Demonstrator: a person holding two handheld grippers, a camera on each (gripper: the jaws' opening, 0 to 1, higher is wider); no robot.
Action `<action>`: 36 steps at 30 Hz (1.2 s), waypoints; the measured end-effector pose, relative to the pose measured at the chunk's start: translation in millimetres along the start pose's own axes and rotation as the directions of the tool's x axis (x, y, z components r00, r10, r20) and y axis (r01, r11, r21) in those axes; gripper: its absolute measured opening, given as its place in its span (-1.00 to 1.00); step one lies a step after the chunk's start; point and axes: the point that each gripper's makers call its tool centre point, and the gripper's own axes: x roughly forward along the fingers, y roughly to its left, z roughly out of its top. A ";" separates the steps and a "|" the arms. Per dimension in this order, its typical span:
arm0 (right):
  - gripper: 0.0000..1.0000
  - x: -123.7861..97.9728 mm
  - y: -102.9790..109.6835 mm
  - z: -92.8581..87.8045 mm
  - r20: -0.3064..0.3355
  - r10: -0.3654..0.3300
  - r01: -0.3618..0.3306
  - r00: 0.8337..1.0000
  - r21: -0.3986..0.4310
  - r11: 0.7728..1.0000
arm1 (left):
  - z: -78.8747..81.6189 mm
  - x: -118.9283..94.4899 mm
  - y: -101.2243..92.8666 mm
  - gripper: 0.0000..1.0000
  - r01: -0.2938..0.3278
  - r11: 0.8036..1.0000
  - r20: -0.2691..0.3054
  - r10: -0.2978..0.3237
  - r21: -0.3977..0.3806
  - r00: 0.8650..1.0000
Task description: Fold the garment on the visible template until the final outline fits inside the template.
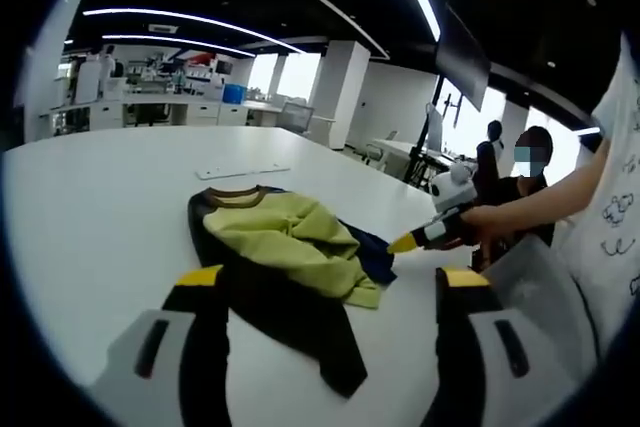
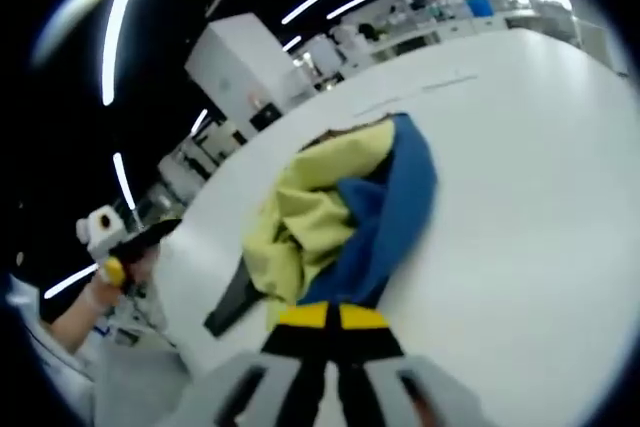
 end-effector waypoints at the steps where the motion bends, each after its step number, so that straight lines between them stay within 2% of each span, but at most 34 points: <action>1: -1.00 -1.4 0.2 9.5 0.016 0.001 -0.001 1.000 -0.010 1.000 | -0.1 0.2 -0.3 0.65 0.000 1.000 0.001 0.000 -0.001 1.000; 3: -1.00 -2.9 0.7 24.7 0.035 0.009 -0.009 0.999 -0.018 1.000 | -0.7 0.5 -0.5 0.64 0.001 1.000 0.001 -0.001 -0.003 1.000; 8: -1.00 -3.6 17.4 68.7 0.105 0.035 -0.031 0.994 -0.043 0.999 | -0.6 3.2 -2.0 0.63 0.006 1.000 0.006 -0.006 -0.005 1.000; 11: -1.00 7.1 19.3 83.3 0.117 0.036 -0.030 0.992 -0.054 0.998 | -0.1 4.0 -3.1 0.63 0.007 1.000 0.011 -0.007 -0.009 1.000; 16: -1.00 29.3 22.5 95.1 0.124 0.037 -0.032 0.992 -0.046 0.998 | 1.2 2.6 -3.1 0.62 0.004 1.000 0.022 -0.004 -0.016 1.000; 19: -1.00 43.3 37.4 93.0 0.114 0.058 -0.052 0.992 -0.050 0.997 | 0.7 0.0 -1.0 0.62 -0.005 1.000 0.026 0.006 -0.019 1.000; 22: -1.00 55.1 51.7 83.0 0.080 0.067 -0.060 0.995 -0.084 0.995 | -1.5 -2.5 3.0 0.62 -0.013 1.000 0.029 0.014 -0.026 0.999; 24: -1.00 64.8 51.6 83.6 0.068 0.067 -0.060 0.995 -0.103 0.993 | -3.5 -3.6 5.1 0.62 -0.018 0.999 0.029 0.018 -0.031 0.999; 30: -1.00 86.0 52.1 69.8 0.018 0.043 -0.040 0.999 -0.127 0.991 | -8.4 -4.6 7.4 0.62 -0.021 0.999 0.027 0.022 -0.043 0.999; 36: -1.00 87.7 56.5 63.8 -0.007 0.024 -0.025 1.000 -0.148 0.989 | -7.9 -4.9 9.4 0.61 -0.023 0.999 0.030 0.025 -0.045 0.999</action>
